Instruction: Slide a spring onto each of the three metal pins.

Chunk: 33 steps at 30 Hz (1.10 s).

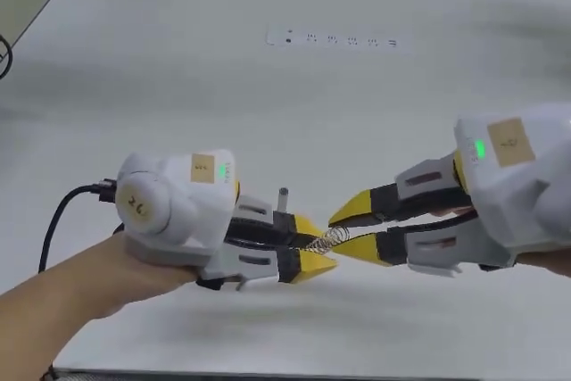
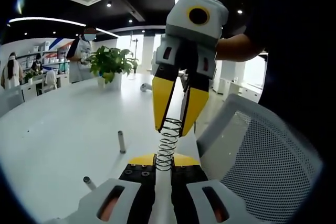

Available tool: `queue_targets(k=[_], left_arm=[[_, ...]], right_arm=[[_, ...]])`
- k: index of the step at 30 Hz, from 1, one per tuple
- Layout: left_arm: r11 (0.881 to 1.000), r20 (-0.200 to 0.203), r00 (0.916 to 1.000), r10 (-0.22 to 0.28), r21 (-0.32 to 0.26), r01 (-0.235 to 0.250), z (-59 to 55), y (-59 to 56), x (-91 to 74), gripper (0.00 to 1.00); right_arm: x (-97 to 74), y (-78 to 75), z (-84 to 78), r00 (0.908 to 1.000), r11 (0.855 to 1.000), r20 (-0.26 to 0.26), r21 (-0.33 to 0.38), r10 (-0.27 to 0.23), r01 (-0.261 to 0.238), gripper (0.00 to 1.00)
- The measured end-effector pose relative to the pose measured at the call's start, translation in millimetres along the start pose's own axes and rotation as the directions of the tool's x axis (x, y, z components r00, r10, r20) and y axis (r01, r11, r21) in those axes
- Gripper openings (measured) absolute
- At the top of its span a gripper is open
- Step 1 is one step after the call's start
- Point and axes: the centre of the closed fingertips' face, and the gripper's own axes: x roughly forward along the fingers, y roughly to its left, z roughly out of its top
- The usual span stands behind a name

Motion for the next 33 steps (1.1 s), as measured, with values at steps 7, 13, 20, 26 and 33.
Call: queue_targets(k=[7, 13, 20, 26, 33], left_arm=[[1.000, 0.001, 1.0000, 0.008, 0.002, -0.008, 0.8, 1.7, -0.9, 0.02], [1.000, 0.002, 0.9999, 0.010, 0.007, -0.010, 1.8, 2.3, -0.5, 0.02], [1.000, -0.005, 0.9999, 0.014, 0.013, -0.014, 0.4, 1.2, -1.2, 0.02], [1.000, -0.001, 0.9999, 0.015, 0.007, -0.015, 2.5, 0.9, -3.5, 0.02], [1.000, -0.003, 0.9998, 0.021, 0.008, -0.021, 2.9, 1.9, -4.5, 0.03]], right_arm=[[1.4, -1.4, 4.4, 0.9996, 1.000, 0.023, -0.001, -0.018, 0.018, 0.06], [2.8, -1.4, 11.4, 0.9984, 0.999, 0.051, 0.028, -0.023, 0.022, 0.07], [4.5, 0.2, 13.8, 0.9970, 0.999, 0.071, 0.041, -0.031, 0.028, 0.06], [4.5, -0.9, 15.9, 0.9969, 0.999, 0.071, 0.045, -0.033, 0.030, 0.06], [4.8, -1.1, 16.2, 0.9986, 0.999, 0.047, 0.027, -0.024, 0.023, 0.06]])
